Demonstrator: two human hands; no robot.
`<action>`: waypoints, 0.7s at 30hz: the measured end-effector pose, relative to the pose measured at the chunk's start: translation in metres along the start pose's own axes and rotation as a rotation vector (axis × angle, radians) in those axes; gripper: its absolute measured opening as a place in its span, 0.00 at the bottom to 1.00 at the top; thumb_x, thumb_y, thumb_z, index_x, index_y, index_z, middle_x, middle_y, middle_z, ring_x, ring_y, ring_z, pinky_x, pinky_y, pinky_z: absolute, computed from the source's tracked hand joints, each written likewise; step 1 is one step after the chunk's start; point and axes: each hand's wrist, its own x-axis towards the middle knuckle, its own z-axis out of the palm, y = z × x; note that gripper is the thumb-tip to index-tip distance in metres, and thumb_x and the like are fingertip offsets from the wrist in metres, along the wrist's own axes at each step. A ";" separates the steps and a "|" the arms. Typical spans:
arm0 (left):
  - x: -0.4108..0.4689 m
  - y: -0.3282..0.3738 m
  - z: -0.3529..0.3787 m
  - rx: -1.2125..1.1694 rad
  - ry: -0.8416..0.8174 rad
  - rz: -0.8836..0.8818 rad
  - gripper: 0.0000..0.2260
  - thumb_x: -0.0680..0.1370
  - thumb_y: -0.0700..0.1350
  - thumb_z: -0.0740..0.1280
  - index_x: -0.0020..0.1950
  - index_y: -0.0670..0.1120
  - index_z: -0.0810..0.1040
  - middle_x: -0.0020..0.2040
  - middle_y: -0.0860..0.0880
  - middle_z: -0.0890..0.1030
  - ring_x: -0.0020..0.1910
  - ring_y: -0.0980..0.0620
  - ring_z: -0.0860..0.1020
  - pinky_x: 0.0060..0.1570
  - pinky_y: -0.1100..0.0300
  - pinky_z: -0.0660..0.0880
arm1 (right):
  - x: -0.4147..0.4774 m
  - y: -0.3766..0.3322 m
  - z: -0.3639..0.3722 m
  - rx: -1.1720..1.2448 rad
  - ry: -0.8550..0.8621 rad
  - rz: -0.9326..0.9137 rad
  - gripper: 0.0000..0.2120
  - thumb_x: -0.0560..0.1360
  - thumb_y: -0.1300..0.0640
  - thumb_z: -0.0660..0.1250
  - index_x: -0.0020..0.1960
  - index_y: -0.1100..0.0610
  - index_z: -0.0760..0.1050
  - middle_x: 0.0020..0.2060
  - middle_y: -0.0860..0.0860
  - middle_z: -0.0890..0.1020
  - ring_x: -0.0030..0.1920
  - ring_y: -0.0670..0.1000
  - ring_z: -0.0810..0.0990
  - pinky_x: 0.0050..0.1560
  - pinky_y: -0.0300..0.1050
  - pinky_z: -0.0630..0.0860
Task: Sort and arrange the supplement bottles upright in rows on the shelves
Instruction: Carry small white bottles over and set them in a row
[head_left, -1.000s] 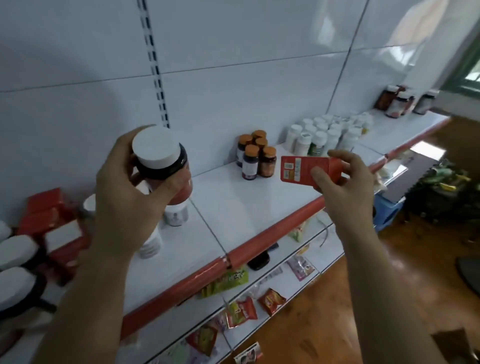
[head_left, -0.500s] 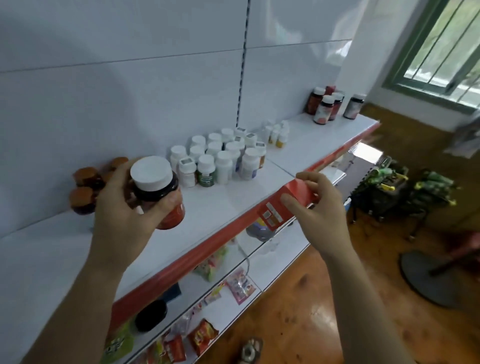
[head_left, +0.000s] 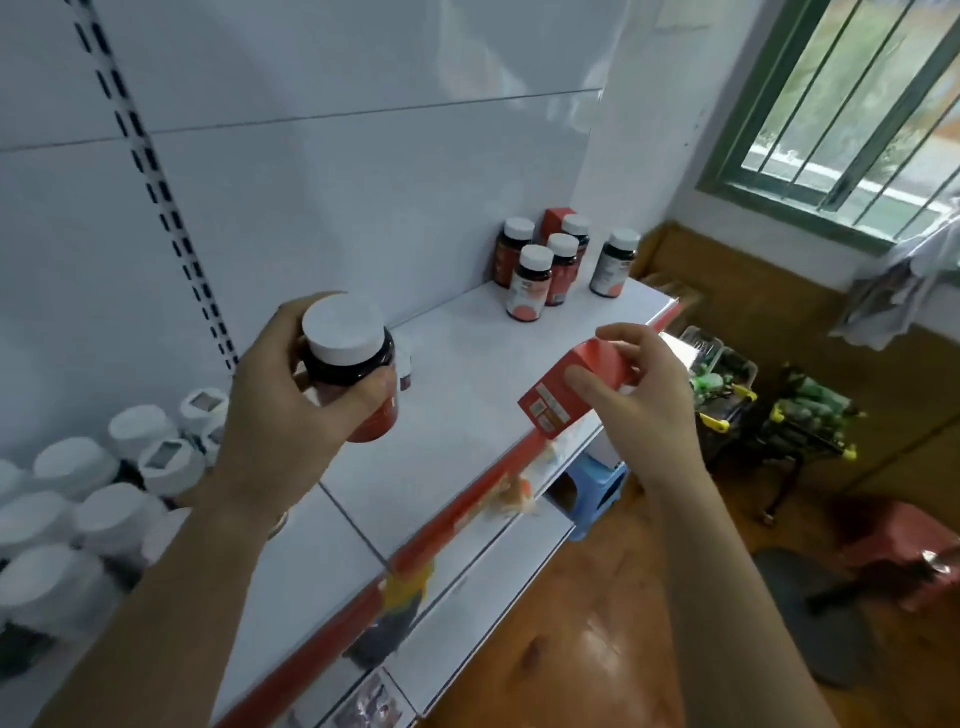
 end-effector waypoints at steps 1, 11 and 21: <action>0.009 -0.002 0.017 -0.003 0.009 -0.015 0.24 0.70 0.46 0.77 0.64 0.50 0.76 0.56 0.57 0.81 0.57 0.55 0.80 0.55 0.64 0.78 | 0.018 0.008 -0.003 -0.005 -0.007 -0.001 0.20 0.74 0.52 0.76 0.62 0.45 0.73 0.54 0.43 0.78 0.50 0.41 0.78 0.33 0.27 0.75; 0.105 -0.073 0.219 0.115 0.167 -0.294 0.22 0.66 0.52 0.79 0.58 0.54 0.78 0.51 0.60 0.82 0.54 0.59 0.79 0.54 0.50 0.79 | 0.247 0.103 -0.011 -0.067 -0.249 -0.060 0.20 0.72 0.52 0.77 0.58 0.45 0.73 0.50 0.41 0.78 0.50 0.42 0.78 0.41 0.33 0.73; 0.152 -0.110 0.289 0.099 0.351 -0.431 0.32 0.67 0.40 0.82 0.66 0.54 0.73 0.61 0.58 0.79 0.60 0.61 0.78 0.59 0.53 0.80 | 0.332 0.126 0.000 -0.372 -0.319 -0.327 0.12 0.72 0.47 0.73 0.52 0.48 0.75 0.58 0.48 0.76 0.60 0.53 0.69 0.55 0.50 0.72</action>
